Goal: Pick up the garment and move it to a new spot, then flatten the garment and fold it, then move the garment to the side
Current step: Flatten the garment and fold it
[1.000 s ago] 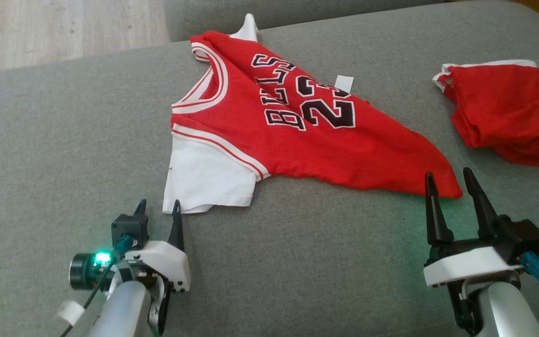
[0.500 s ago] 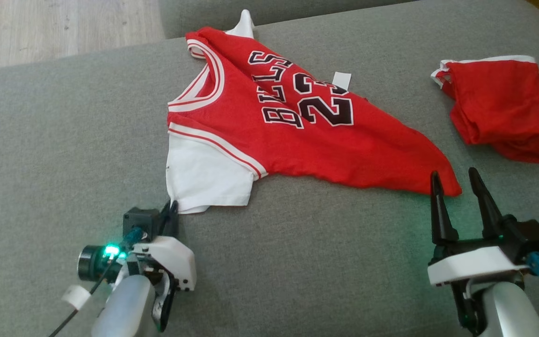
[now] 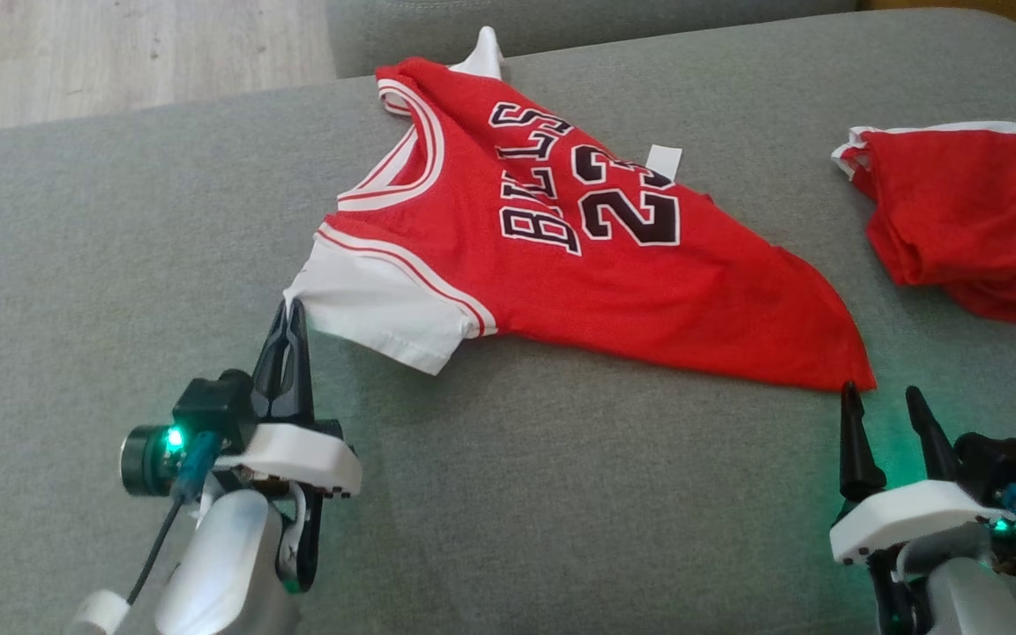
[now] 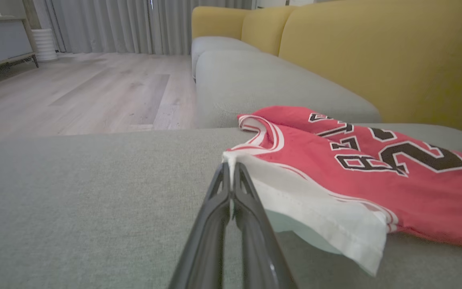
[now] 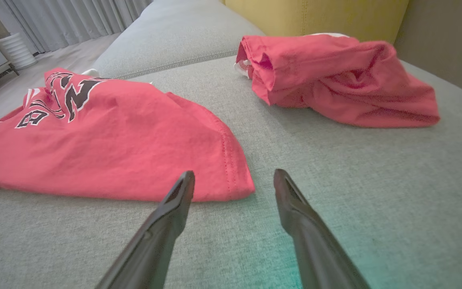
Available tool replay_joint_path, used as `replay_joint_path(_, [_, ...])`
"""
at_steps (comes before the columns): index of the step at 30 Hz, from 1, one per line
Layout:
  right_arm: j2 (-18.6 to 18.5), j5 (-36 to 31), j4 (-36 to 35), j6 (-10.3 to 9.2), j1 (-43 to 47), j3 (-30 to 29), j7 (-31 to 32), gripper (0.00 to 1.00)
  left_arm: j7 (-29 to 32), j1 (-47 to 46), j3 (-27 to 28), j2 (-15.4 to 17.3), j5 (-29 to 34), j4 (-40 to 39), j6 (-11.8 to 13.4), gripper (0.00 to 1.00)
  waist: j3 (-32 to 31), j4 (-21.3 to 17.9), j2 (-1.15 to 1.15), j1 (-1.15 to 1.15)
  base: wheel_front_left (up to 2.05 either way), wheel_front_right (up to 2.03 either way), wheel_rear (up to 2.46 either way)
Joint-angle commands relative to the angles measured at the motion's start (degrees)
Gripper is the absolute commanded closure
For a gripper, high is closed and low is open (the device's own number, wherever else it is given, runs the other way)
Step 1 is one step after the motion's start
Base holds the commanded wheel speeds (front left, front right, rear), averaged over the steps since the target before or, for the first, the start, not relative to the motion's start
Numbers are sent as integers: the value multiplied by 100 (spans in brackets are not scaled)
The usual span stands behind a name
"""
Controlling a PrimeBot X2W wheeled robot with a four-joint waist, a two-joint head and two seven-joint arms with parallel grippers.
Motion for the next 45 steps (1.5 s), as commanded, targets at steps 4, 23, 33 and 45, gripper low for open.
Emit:
replay_joint_path(4, [-37,338,191,37,-302,195,22,0,-158,42,252,60,-33,-431,92,100,-8,83,0,0,0,0,0])
replay_joint_path(23, [-37,1030,1406,37,-876,471,-75,0,-215,186,319,48,2,-687,193,100,-15,231,0,0,0,0,0])
replay_joint_path(33, [-37,1196,1858,37,-1004,716,-37,100,-215,186,305,39,7,-668,193,100,-42,246,0,0,0,0,0])
replay_joint_path(45, [-37,1452,1322,37,-1128,1007,-169,100,-216,279,471,40,-160,-884,112,100,-241,144,0,0,0,0,0])
